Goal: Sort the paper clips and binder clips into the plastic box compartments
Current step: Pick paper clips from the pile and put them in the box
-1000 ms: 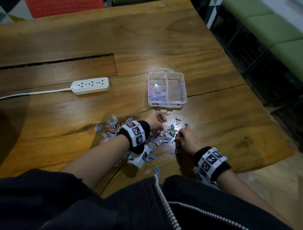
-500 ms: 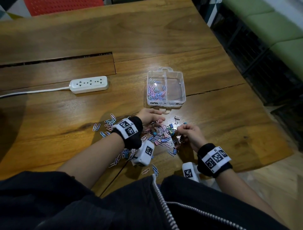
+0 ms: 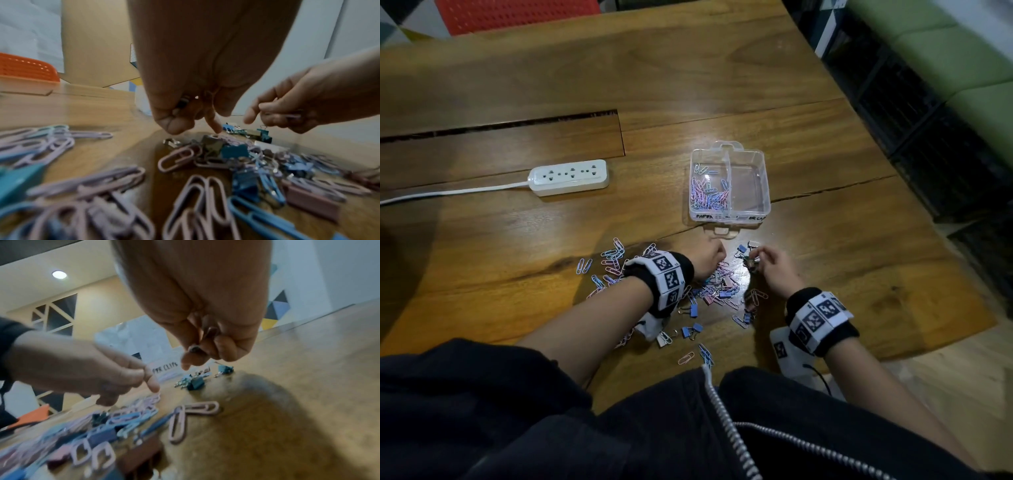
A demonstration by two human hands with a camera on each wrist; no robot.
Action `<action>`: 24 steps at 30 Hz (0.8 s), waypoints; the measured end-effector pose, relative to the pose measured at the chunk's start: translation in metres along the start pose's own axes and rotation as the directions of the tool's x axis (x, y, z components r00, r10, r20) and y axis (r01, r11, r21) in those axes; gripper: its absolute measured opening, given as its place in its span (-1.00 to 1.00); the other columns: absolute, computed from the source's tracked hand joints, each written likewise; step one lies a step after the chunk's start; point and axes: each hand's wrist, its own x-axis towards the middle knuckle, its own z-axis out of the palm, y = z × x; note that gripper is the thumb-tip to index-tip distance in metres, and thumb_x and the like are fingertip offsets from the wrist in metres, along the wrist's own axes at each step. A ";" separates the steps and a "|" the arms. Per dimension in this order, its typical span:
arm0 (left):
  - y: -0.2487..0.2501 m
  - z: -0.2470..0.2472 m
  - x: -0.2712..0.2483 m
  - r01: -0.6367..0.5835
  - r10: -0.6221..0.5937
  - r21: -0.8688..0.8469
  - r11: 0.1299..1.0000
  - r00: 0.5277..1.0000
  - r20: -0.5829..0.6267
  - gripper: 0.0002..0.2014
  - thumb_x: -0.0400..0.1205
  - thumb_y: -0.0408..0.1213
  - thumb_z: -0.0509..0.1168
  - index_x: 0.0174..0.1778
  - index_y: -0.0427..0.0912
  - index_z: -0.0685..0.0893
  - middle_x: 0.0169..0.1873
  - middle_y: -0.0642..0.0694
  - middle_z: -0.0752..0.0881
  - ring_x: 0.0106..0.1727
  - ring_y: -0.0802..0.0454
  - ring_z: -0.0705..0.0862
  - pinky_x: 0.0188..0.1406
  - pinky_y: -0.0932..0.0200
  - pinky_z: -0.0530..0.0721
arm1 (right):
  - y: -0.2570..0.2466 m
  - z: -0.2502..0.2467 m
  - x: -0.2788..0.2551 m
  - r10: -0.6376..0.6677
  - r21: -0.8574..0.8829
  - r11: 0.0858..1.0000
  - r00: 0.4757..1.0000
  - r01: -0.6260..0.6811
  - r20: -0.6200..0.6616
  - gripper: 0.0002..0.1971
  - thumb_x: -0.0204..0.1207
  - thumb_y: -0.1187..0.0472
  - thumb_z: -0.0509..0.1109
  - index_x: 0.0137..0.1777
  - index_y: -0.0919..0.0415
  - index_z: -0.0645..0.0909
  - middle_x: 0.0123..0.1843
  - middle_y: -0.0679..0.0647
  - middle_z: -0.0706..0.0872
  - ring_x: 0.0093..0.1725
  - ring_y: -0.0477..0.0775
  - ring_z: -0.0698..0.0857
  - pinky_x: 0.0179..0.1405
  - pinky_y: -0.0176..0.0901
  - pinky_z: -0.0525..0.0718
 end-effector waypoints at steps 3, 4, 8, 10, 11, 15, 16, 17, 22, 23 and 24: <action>-0.005 0.007 0.001 -0.037 0.035 0.051 0.998 0.999 0.036 -0.72 0.64 -0.15 0.21 0.22 -0.19 0.55 0.24 -0.16 0.58 0.25 -0.09 0.53 0.28 0.00 0.52 | 0.000 -0.010 -0.005 0.033 0.171 0.985 0.999 -0.033 0.003 -0.68 0.64 0.32 0.04 -0.28 0.08 0.52 -0.41 -0.01 0.48 -0.43 -0.07 0.43 -0.41 -0.28 0.38; -0.005 0.010 0.001 -0.053 0.050 0.077 0.996 0.998 0.038 -0.72 0.62 -0.17 0.24 0.22 -0.18 0.54 0.22 -0.17 0.58 0.23 -0.10 0.53 0.27 -0.02 0.53 | -0.001 -0.013 -0.009 0.051 0.237 0.969 0.997 -0.062 0.052 -0.67 0.64 0.33 0.04 -0.29 0.10 0.51 -0.40 0.03 0.48 -0.44 -0.06 0.42 -0.42 -0.29 0.36; -0.002 0.015 -0.007 -0.107 0.101 0.178 0.978 0.994 0.040 -0.73 0.63 -0.22 0.24 0.19 -0.26 0.52 0.17 -0.23 0.58 0.17 -0.15 0.56 0.21 -0.03 0.55 | -0.001 -0.015 -0.020 0.099 0.298 0.938 0.962 -0.176 0.255 -0.78 0.59 0.36 0.15 -0.26 0.15 0.51 -0.28 0.04 0.54 -0.32 -0.05 0.49 -0.32 -0.28 0.43; -0.001 0.017 -0.010 -0.120 0.112 0.208 0.971 0.992 0.053 -0.74 0.66 -0.26 0.19 0.21 -0.32 0.51 0.19 -0.26 0.55 0.19 -0.18 0.55 0.20 0.01 0.53 | 0.000 -0.009 -0.019 0.067 0.089 0.992 0.967 -0.091 0.245 -0.82 0.54 0.31 0.26 -0.27 0.08 0.49 -0.26 -0.02 0.55 -0.20 -0.02 0.53 -0.22 -0.27 0.49; -0.001 0.017 -0.011 -0.112 0.101 0.202 0.973 0.993 0.064 -0.73 0.66 -0.28 0.18 0.21 -0.33 0.51 0.20 -0.27 0.54 0.21 -0.18 0.54 0.21 0.01 0.52 | -0.001 -0.005 -0.019 0.016 -0.033 0.999 0.974 -0.009 0.227 -0.83 0.51 0.31 0.30 -0.27 0.06 0.48 -0.28 -0.06 0.53 -0.22 -0.06 0.52 -0.26 -0.35 0.47; -0.004 0.011 -0.017 -0.028 0.020 0.113 0.993 0.997 0.069 -0.69 0.67 -0.16 0.17 0.21 -0.31 0.51 0.19 -0.24 0.54 0.23 -0.15 0.53 0.26 0.00 0.53 | -0.006 0.007 -0.016 -0.110 -0.315 0.935 0.977 0.163 0.180 -0.81 0.43 0.29 0.40 0.03 0.14 0.59 -0.07 0.02 0.52 -0.09 -0.04 0.49 -0.14 -0.36 0.47; -0.005 0.008 -0.019 -0.008 0.005 0.060 0.998 0.998 0.063 -0.69 0.67 -0.13 0.16 0.18 -0.29 0.53 0.16 -0.22 0.56 0.20 -0.14 0.54 0.25 -0.01 0.53 | -0.007 0.009 -0.015 -0.113 -0.374 0.911 0.977 0.175 0.182 -0.77 0.44 0.27 0.40 0.09 0.12 0.59 -0.02 0.04 0.49 -0.04 -0.02 0.47 -0.06 -0.27 0.46; -0.006 0.004 -0.021 0.002 -0.001 -0.016 1.000 0.998 0.057 -0.73 0.68 -0.12 0.14 0.11 -0.26 0.55 0.11 -0.20 0.58 0.15 -0.11 0.55 0.21 0.02 0.55 | -0.009 0.010 -0.015 -0.133 -0.418 0.886 0.973 0.202 0.186 -0.74 0.44 0.26 0.39 0.13 0.09 0.59 -0.01 0.04 0.46 -0.02 -0.02 0.45 -0.05 -0.23 0.43; -0.012 -0.012 -0.030 0.080 -0.032 -0.635 0.769 0.996 0.088 -0.78 0.67 -0.23 0.18 -0.32 -0.04 0.41 -0.28 0.03 0.52 -0.32 0.15 0.48 -0.39 0.38 0.46 | -0.013 0.014 -0.012 -0.239 -0.510 0.786 0.933 0.349 0.270 -0.81 0.52 0.31 0.28 0.11 0.25 0.58 0.05 0.12 0.44 0.03 0.08 0.49 -0.09 -0.26 0.45; -0.013 -0.014 -0.031 0.112 -0.043 -0.735 0.669 0.993 0.112 -0.79 0.66 -0.27 0.19 -0.31 -0.07 0.42 -0.30 0.02 0.52 -0.39 0.18 0.47 -0.43 0.35 0.45 | -0.012 0.016 -0.011 -0.246 -0.532 0.763 0.926 0.367 0.287 -0.82 0.53 0.34 0.25 0.10 0.28 0.56 0.09 0.17 0.46 0.06 0.12 0.50 -0.07 -0.26 0.44; -0.015 -0.015 -0.033 0.132 -0.041 -0.812 0.569 0.990 0.132 -0.81 0.65 -0.33 0.20 -0.29 -0.11 0.44 -0.31 -0.01 0.52 -0.46 0.19 0.49 -0.50 0.36 0.48 | -0.010 0.017 -0.010 -0.241 -0.553 0.745 0.923 0.374 0.300 -0.82 0.53 0.37 0.23 0.10 0.31 0.53 0.12 0.20 0.47 0.08 0.14 0.51 -0.05 -0.25 0.42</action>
